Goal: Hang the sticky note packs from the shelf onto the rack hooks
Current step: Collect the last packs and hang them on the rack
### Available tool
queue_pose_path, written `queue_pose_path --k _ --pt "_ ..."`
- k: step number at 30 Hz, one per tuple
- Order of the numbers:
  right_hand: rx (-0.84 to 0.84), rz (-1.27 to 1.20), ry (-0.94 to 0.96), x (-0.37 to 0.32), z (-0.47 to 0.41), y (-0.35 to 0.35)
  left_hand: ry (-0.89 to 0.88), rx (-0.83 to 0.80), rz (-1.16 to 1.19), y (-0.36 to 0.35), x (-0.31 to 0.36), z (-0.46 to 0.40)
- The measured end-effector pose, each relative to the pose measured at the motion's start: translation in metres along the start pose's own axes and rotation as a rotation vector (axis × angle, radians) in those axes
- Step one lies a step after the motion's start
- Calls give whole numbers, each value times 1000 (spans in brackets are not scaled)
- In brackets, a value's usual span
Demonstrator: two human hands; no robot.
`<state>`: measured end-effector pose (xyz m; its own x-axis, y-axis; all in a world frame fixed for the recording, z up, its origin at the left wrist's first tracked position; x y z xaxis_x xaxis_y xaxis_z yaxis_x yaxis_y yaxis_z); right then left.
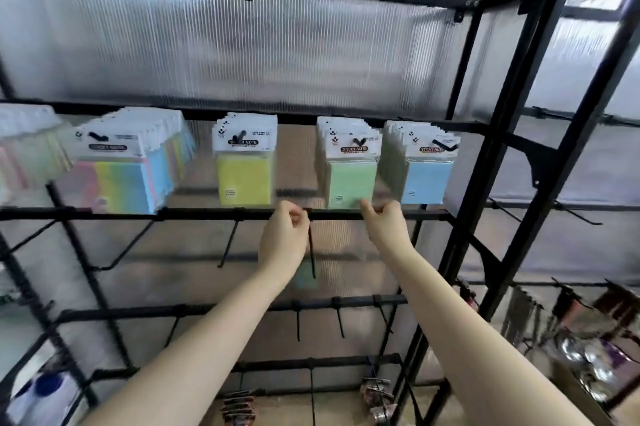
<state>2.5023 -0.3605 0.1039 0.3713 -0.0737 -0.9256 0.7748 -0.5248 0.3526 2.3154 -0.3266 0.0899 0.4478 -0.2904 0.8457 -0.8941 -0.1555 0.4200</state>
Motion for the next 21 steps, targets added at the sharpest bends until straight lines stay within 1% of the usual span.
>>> queue_pose_path --k 3,6,10,12,14,17,21 --pt "-150 -83 -155 23 26 -23 58 -11 -48 20 -23 23" --pt "-249 -65 -164 23 51 -59 79 14 -49 55 -40 42" --pt "-411 -29 -56 -3 91 -125 67 21 -162 119 -70 64" --pt "-498 -11 53 -26 116 -160 71 16 -247 154 -87 73" --pt "-609 11 141 -52 146 -197 97 18 -318 191 -104 83" --pt "-775 59 225 -83 191 -256 151 45 -386 252 -134 98" --pt "-946 172 287 -113 252 -336 246 92 -432 342 -178 123"
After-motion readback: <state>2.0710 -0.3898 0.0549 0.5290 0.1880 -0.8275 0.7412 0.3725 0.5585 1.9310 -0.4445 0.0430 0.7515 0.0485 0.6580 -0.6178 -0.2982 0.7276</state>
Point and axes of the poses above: each hand's wrist, its own z-axis away from the middle knuckle, its own y-axis out of the back of the hand, x = y × z, the point moved 6 cm from there along -z, towards the middle knuckle
